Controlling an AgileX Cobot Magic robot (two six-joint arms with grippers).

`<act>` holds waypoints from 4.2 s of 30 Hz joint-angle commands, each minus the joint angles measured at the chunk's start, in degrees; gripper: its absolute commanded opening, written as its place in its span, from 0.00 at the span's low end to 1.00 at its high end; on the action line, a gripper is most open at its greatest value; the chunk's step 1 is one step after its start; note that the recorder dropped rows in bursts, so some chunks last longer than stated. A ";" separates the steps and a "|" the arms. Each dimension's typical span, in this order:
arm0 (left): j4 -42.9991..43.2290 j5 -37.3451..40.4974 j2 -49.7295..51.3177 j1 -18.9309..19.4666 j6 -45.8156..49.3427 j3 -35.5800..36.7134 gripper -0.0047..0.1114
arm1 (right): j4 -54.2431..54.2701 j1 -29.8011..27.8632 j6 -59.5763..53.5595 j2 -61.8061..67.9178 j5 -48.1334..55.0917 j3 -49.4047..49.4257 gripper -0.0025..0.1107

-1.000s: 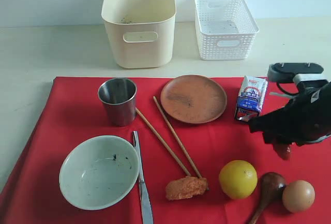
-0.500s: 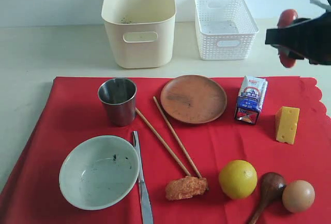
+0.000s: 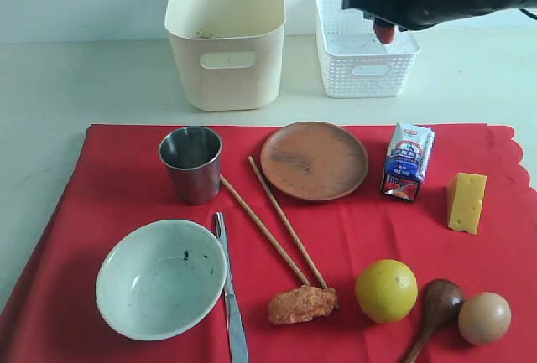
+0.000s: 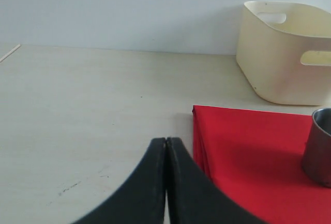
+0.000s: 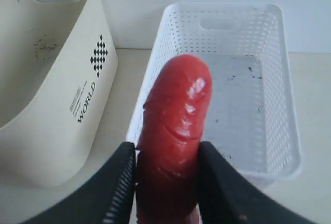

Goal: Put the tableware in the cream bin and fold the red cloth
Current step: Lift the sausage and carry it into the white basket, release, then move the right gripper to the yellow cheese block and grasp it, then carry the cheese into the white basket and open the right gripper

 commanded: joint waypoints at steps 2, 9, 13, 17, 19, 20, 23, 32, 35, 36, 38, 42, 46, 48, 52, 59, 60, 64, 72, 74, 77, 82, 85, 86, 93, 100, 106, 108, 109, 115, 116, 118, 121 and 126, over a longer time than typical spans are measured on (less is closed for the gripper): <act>-0.34 -0.36 0.31 -0.29 0.29 -0.03 0.05 | -0.56 0.08 -0.15 10.57 -1.29 -11.36 0.02; -0.34 -0.36 0.31 -0.29 0.29 -0.03 0.05 | -0.47 -1.29 -0.15 19.72 1.19 -22.10 0.02; -0.34 -0.36 0.31 -0.29 0.29 -0.03 0.05 | -0.47 -1.97 -0.03 22.98 2.49 -25.37 0.02; -0.34 -0.36 0.31 -0.29 0.29 -0.03 0.05 | -0.47 -2.22 1.39 24.49 2.24 -26.16 0.02; -0.34 -0.36 0.31 -0.29 0.29 -0.03 0.05 | -0.47 -2.22 1.39 25.30 1.18 -26.16 0.02; -0.34 -0.36 0.31 -0.29 0.29 -0.03 0.05 | -0.47 -2.22 1.39 25.57 0.65 -26.16 0.02; -0.34 -0.36 0.31 -0.29 0.29 -0.03 0.05 | -0.47 -2.22 1.39 25.92 0.13 -26.16 0.12; -0.34 -0.36 0.31 -0.29 0.29 -0.03 0.05 | 1.04 -2.22 1.28 21.69 5.32 -26.16 0.61; -0.34 -0.36 0.31 -0.29 0.29 -0.03 0.05 | 1.04 -2.22 0.88 17.39 5.32 -26.16 0.61; -0.34 -0.36 0.31 -0.29 0.29 -0.03 0.05 | 0.19 -2.22 0.88 16.06 5.32 -26.16 0.61; -0.34 -0.36 0.31 -0.29 0.29 -0.03 0.05 | -2.69 -2.22 0.88 13.35 6.26 -26.16 0.61; -0.34 -0.36 0.31 -0.29 0.29 -0.03 0.05 | -8.05 -2.22 0.88 8.54 11.98 -26.16 0.61; -0.34 -0.36 0.31 -0.29 0.29 -0.03 0.05 | -11.87 -2.22 0.88 4.51 20.64 -26.16 0.61; -0.34 -0.36 0.31 -0.29 0.29 -0.03 0.05 | -11.85 -2.22 0.99 2.61 25.76 -26.16 0.61; -0.34 -0.36 0.31 -0.29 0.29 -0.03 0.05 | -11.85 -2.22 1.93 -0.58 35.53 -26.16 0.60; -0.34 -0.36 0.31 -0.29 0.29 -0.03 0.05 | -12.23 -2.22 6.49 -9.73 40.26 -20.26 0.35; -0.34 -0.36 0.31 -0.29 0.29 -0.03 0.05 | -12.53 -2.22 7.02 -11.20 40.26 -18.70 0.31; -0.34 -0.36 0.31 -0.29 0.29 -0.03 0.05 | -13.96 -2.22 9.02 -17.70 39.53 -9.76 0.12; -0.34 -0.36 0.31 -0.29 0.29 -0.03 0.05 | -21.28 -2.22 18.64 -24.59 36.25 7.63 0.02; -0.34 -0.36 0.31 -0.29 0.29 -0.03 0.05 | -23.64 -2.22 22.37 -24.73 34.64 11.51 0.02; -0.34 -0.36 0.31 -0.29 0.29 -0.03 0.05 | -23.88 -2.22 24.11 -24.37 32.50 16.81 0.02; -0.34 -0.36 0.31 -0.29 0.29 -0.03 0.05 | -23.88 -2.22 27.41 -22.24 29.38 22.61 0.02; -0.34 -0.36 0.31 -0.29 0.29 -0.03 0.05 | -24.04 -2.22 27.41 -19.98 28.81 24.19 0.06; -0.34 -0.36 0.31 -0.29 0.29 -0.03 0.05 | -24.04 -2.22 27.41 -19.01 28.92 24.20 0.09; -0.34 -0.36 0.31 -0.29 0.29 -0.03 0.05 | -23.40 -2.22 27.41 -13.16 27.41 24.20 0.45; -0.34 -0.36 0.31 -0.29 0.29 -0.03 0.05 | -24.31 -2.22 27.41 -6.28 20.64 24.20 0.63; -0.34 -0.36 0.31 -0.29 0.29 -0.03 0.05 | -25.14 -2.22 31.47 -0.33 20.64 24.20 0.61; -0.34 -0.36 0.31 -0.29 0.29 -0.03 0.05 | -25.14 -2.22 31.47 -0.34 20.76 24.20 0.55; -0.34 -0.36 0.31 -0.29 0.29 -0.03 0.05 | -25.14 -2.22 31.47 -0.34 20.66 24.20 0.51; -0.34 -0.36 0.31 -0.29 0.29 -0.03 0.05 | -25.14 -2.22 31.47 -0.96 20.53 24.20 0.26; -0.34 -0.36 0.31 -0.29 0.29 -0.03 0.05 | -25.14 -2.22 31.47 -1.25 20.63 24.20 0.23; -0.34 -0.36 0.31 -0.29 0.29 -0.03 0.05 | -25.14 -2.22 31.47 -1.88 20.63 24.20 0.17; -0.34 -0.36 0.31 -0.29 0.29 -0.03 0.05 | -25.14 -2.22 31.47 -3.60 20.85 24.20 0.10; -0.34 -0.36 0.31 -0.29 0.29 -0.03 0.05 | -25.37 -2.22 31.47 -7.37 21.09 24.20 0.02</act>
